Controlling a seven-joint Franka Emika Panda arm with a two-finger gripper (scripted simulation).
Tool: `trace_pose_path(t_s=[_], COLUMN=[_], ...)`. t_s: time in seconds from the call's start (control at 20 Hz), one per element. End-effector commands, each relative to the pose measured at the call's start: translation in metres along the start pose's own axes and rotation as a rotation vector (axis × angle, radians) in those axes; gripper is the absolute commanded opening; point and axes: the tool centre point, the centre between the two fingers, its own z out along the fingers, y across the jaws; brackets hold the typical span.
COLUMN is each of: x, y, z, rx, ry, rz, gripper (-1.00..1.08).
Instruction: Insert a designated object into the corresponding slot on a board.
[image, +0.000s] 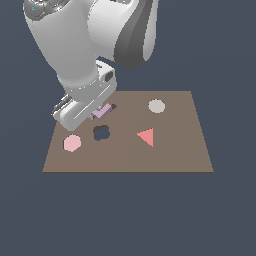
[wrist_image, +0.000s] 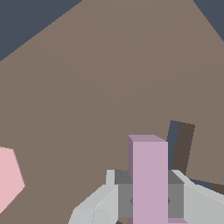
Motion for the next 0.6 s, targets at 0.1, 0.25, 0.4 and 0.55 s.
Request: trace_pose_path(t_s=[0.1,0.25,0.4,0.55], x=[0.005,0.007,0.008,0.008], y=[0.015,0.021,0.026,0.029], z=[0.0,0.0,0.0,0.0], rx=[0.0,0.0,0.0,0.0], ry=[0.0,0.0,0.0,-0.001], rz=[0.098,0.143,0.173,0.19], gripper=[-1.0,-1.0,-1.0,-1.0])
